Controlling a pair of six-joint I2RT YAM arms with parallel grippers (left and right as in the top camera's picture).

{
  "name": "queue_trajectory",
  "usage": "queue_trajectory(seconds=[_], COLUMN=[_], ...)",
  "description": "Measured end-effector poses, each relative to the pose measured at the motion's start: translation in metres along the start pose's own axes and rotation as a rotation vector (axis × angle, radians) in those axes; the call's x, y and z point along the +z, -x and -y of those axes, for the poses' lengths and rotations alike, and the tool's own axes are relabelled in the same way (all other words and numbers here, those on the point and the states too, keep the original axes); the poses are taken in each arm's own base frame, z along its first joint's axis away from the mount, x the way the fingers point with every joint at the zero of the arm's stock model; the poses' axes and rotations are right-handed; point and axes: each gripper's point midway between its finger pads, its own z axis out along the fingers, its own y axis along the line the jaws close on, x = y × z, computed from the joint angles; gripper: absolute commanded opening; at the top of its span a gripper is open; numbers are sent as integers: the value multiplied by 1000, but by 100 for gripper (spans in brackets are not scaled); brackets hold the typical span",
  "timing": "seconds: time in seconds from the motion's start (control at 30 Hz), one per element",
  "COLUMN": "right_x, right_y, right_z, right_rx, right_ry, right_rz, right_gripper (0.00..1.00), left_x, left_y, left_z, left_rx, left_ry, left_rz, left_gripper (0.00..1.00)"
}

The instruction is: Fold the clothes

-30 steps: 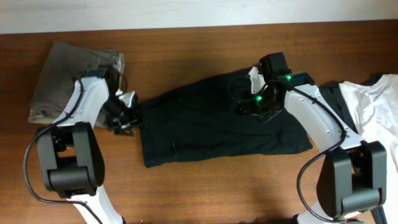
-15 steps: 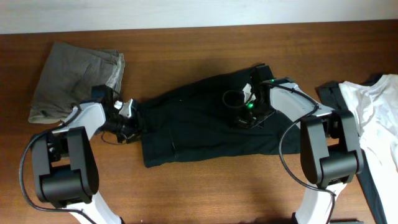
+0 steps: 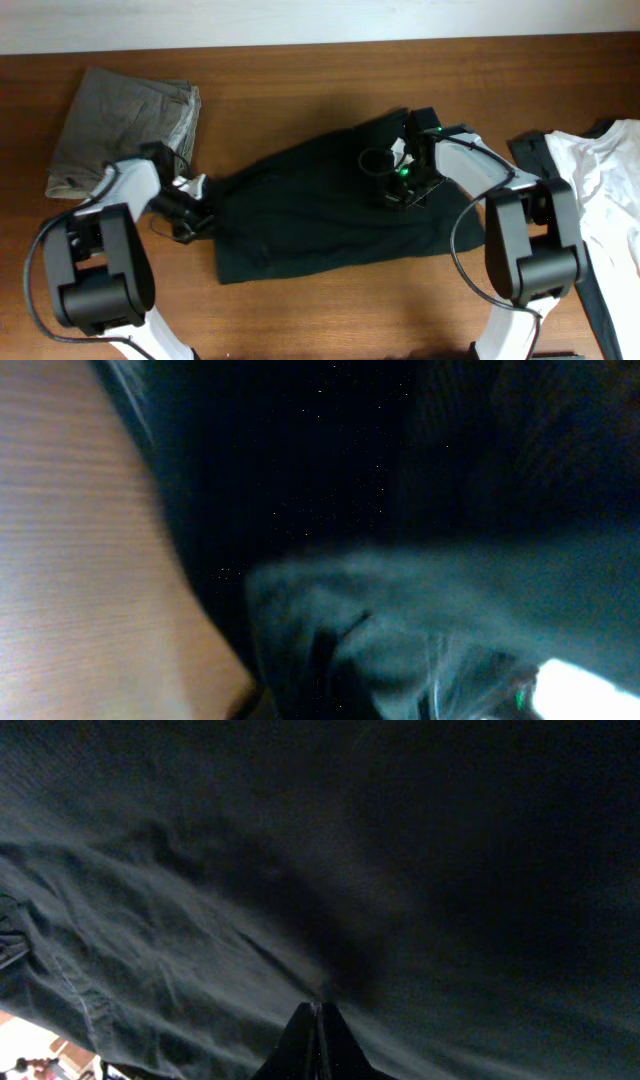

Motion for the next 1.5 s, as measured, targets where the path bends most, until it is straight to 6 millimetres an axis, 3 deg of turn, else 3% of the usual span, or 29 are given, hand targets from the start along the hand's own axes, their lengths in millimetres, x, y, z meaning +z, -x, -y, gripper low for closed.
queue_trajectory(seconds=[0.03,0.1,0.2,0.3,0.4,0.47,0.5,0.63,0.7,0.77,0.93,1.03,1.13,1.33,1.5], right_x=[-13,-46,-84,-90,-90,-90,-90,-90,-89,-88,-87,-89,-90,-81,-41], right_y=[0,2,7,5,5,5,6,6,5,1,-5,-3,-1,5,55], right_z=[-9,-31,-58,-61,-61,-61,-59,-57,-55,-48,-23,-15,-12,-5,-8], right_rx=[-31,-98,-171,-180,-181,-180,-178,-175,-167,-139,-79,-72,-70,-62,-115], right_ry=[12,45,83,90,90,85,78,64,56,28,-99,-144,-166,-189,-114], right_rz=[34,123,231,242,242,244,247,250,246,231,215,230,239,230,281], right_gripper=[5,7,8,8,8,8,8,8,8,8,9,10,10,9,8], left_x=[-19,-73,-138,-197,-216,-211,-204,-179,-156,-120,-50,-22,-14,-7,-7], left_y=[-5,7,15,26,33,38,41,39,39,44,50,44,36,9,9], left_z=[-5,-9,1,24,50,66,87,128,143,157,188,204,212,208,208], left_rx=[-23,-10,47,114,188,239,301,384,398,377,363,388,411,407,421], left_ry=[55,187,301,340,356,359,357,348,349,356,345,336,334,357,360], left_rz=[-24,39,132,289,380,401,417,414,373,315,243,207,191,97,91], left_gripper=[0,1,1,1,0,1,0,0,1,7,8,7,0,0,0])
